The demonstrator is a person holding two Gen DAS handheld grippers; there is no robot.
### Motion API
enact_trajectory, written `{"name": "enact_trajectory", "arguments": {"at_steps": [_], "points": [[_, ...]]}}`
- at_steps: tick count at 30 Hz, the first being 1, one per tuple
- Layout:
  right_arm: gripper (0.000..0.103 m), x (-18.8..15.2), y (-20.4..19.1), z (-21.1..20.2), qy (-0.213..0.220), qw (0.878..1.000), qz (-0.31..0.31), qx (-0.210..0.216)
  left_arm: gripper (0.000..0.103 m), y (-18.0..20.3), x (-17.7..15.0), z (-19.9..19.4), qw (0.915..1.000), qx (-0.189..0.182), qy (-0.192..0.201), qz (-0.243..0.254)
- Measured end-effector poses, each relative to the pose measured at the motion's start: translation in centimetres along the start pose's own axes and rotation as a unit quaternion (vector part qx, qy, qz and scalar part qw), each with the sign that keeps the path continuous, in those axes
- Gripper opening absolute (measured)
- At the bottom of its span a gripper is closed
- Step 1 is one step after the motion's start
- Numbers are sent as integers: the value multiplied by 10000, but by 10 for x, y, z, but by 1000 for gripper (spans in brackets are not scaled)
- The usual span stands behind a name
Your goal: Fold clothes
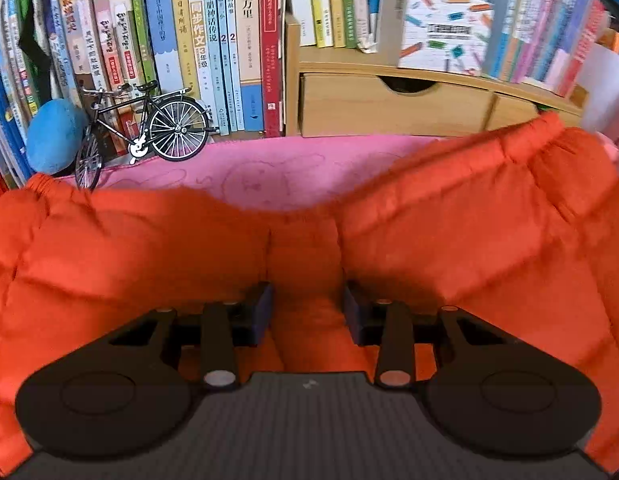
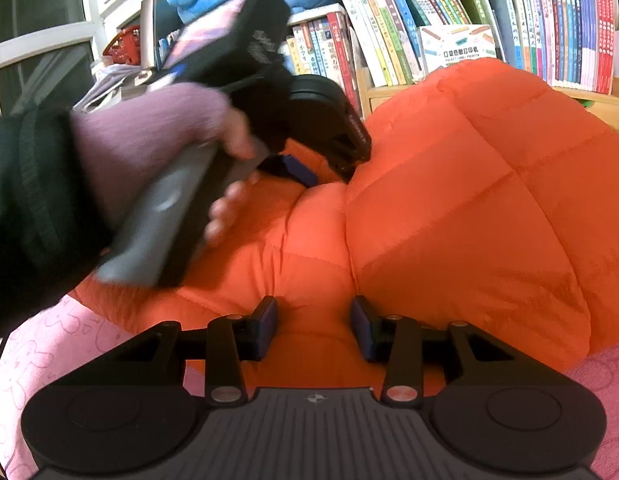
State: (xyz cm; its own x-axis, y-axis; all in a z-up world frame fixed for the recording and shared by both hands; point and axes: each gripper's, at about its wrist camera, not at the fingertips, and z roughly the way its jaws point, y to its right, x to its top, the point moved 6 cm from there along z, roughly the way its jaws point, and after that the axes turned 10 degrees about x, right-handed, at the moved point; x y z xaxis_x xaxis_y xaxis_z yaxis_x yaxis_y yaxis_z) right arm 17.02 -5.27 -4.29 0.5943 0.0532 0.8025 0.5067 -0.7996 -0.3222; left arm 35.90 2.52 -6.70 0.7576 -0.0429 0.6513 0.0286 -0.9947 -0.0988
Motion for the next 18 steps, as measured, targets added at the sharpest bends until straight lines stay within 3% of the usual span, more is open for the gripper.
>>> {"name": "enact_trajectory", "arguments": {"at_steps": [7, 11, 16, 18], "points": [[41, 5, 2, 4, 40, 10000, 15, -19, 38, -9, 10, 17, 9989, -293, -201, -319], [42, 10, 7, -7, 430, 9976, 513, 164, 38, -13, 5, 15, 9983, -463, -100, -327], [42, 49, 5, 5, 632, 9972, 391, 12, 38, -22, 4, 13, 9950, -849, -195, -487], [42, 62, 7, 22, 528, 9975, 469, -23, 38, -24, 4, 13, 9940, -947, -206, -503]]}}
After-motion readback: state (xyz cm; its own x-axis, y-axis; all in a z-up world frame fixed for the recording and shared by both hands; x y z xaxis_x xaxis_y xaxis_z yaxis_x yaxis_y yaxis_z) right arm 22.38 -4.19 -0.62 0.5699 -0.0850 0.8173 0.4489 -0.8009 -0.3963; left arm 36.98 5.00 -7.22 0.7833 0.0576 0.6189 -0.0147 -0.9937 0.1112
